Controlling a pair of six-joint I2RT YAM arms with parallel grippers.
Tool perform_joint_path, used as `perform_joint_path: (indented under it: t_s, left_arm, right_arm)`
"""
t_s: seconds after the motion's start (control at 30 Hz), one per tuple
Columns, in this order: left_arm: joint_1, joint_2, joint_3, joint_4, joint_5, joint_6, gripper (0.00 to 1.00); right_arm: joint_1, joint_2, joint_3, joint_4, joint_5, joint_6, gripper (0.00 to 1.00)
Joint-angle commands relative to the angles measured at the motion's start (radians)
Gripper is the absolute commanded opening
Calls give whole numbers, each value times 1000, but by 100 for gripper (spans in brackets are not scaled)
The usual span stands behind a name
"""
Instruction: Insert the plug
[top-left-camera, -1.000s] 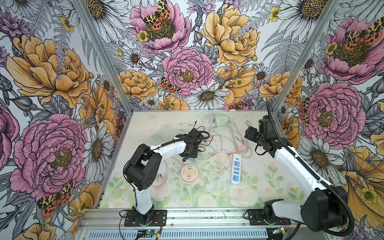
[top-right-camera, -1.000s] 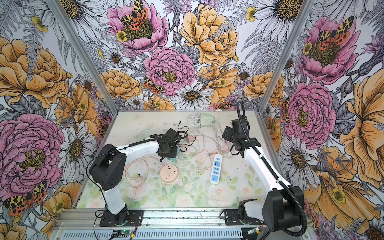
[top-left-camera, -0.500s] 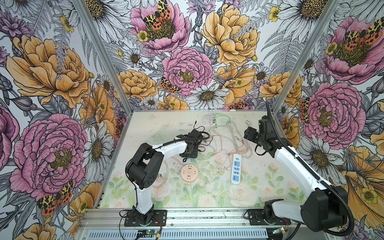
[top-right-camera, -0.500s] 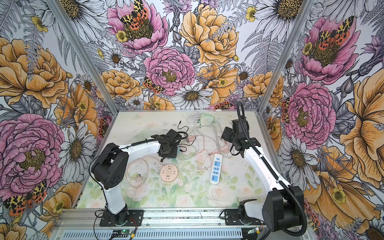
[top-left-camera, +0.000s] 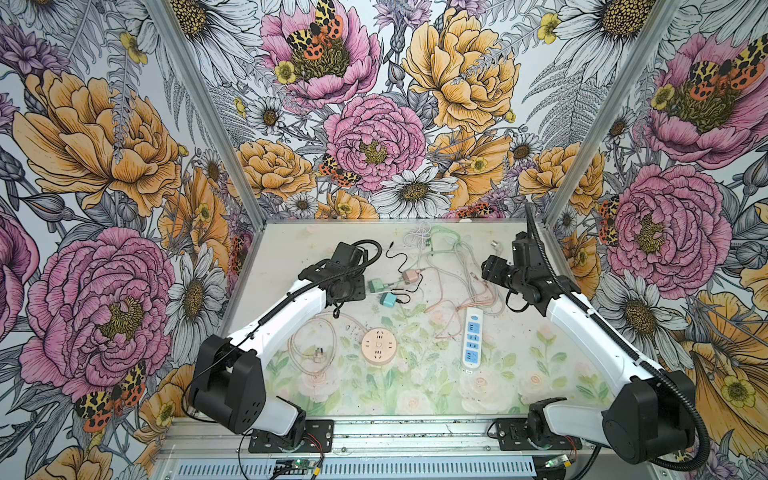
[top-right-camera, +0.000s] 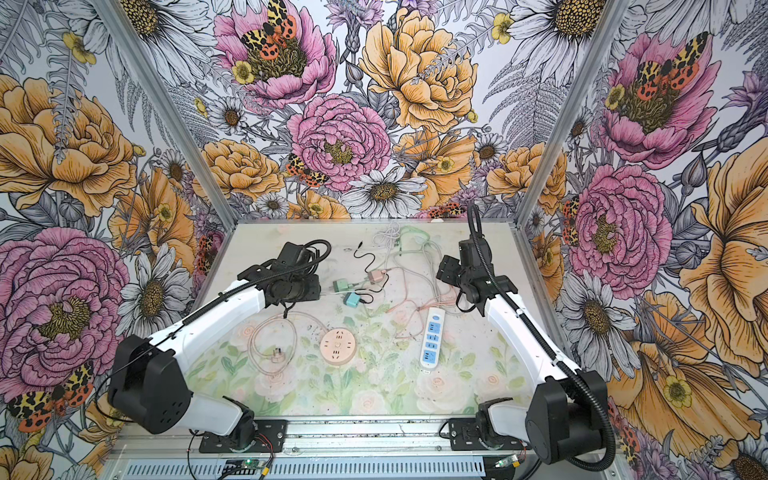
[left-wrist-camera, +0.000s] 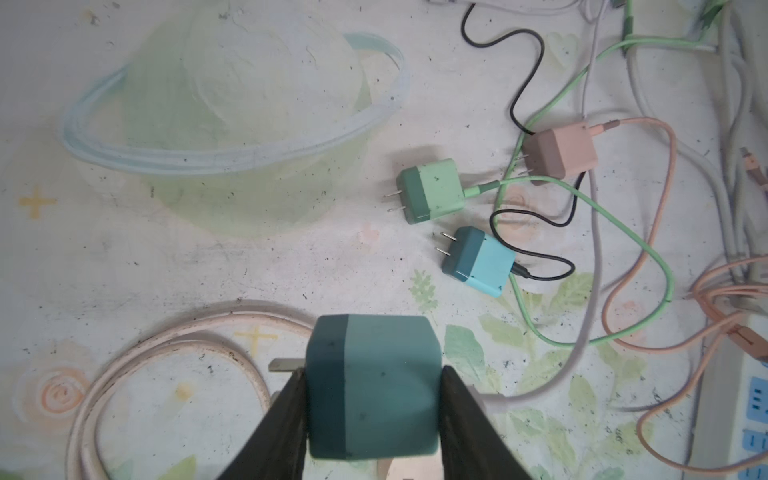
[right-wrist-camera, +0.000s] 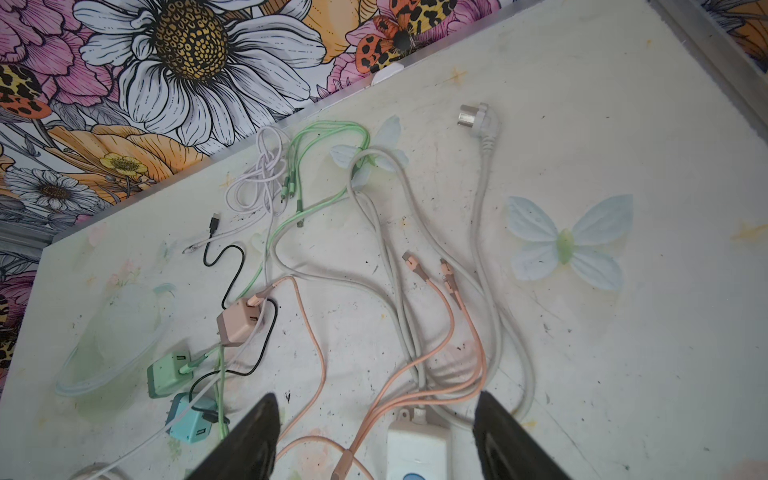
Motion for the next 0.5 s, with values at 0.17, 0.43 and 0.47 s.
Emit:
perform_joint_path:
  t_s: [0.17, 0.43, 0.47]
  left_arm:
    - [125, -250, 19, -99, 97, 67, 40]
    - [144, -335, 37, -154, 129, 81, 40]
    - [143, -343, 30, -155, 136, 78, 40]
  right_arm:
    - [69, 23, 60, 3, -19, -7, 74]
    - [227, 110, 111, 11, -27, -24, 73]
    - [243, 129, 120, 16, -28, -23, 73]
